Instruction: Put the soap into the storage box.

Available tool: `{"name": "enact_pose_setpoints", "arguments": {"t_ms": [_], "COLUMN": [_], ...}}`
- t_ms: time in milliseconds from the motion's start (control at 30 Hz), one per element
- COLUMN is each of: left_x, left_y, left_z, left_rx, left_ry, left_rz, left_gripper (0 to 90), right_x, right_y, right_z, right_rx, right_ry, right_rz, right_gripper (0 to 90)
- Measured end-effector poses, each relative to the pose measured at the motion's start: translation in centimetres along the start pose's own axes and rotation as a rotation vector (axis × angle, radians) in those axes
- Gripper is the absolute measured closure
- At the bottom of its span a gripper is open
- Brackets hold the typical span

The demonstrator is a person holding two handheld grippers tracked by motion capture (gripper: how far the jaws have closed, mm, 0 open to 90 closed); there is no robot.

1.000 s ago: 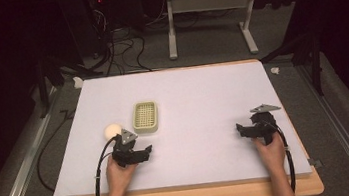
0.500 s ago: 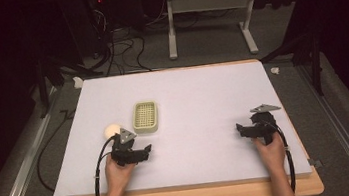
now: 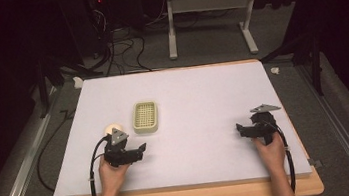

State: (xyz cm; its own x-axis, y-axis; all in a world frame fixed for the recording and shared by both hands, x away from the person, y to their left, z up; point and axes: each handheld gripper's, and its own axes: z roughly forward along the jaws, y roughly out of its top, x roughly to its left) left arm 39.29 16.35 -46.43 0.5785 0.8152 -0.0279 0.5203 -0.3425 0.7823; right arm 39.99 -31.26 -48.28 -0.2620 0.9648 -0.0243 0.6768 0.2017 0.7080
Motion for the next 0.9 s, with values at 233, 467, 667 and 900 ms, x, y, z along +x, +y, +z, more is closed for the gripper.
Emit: {"name": "enact_pose_setpoints", "arguments": {"t_ms": [233,467,667,900], "left_x": [0.6,1.0,1.4,2.0], "left_y": [0.1,0.0,-0.1,-0.2], "left_z": [-1.1,-1.9,-2.6,-3.5], "left_rx": [-0.029,-0.035,-0.047,-0.059], "left_ry": [0.009,0.024,0.039,0.074], "left_rz": [-0.019,-0.018,-0.025,-0.024], "left_gripper": [20.8,20.3,20.5,21.4], "right_x": [0.0,0.0,0.0,0.0], "right_y": [0.0,0.0,0.0,0.0], "right_z": [0.0,0.0,0.0,0.0], "right_rx": [0.000,0.000,0.000,0.000], "right_ry": [0.000,0.000,0.000,0.000], "right_rz": [0.000,0.000,0.000,0.001], "right_gripper": [16.7,16.7,16.7,16.7]}}
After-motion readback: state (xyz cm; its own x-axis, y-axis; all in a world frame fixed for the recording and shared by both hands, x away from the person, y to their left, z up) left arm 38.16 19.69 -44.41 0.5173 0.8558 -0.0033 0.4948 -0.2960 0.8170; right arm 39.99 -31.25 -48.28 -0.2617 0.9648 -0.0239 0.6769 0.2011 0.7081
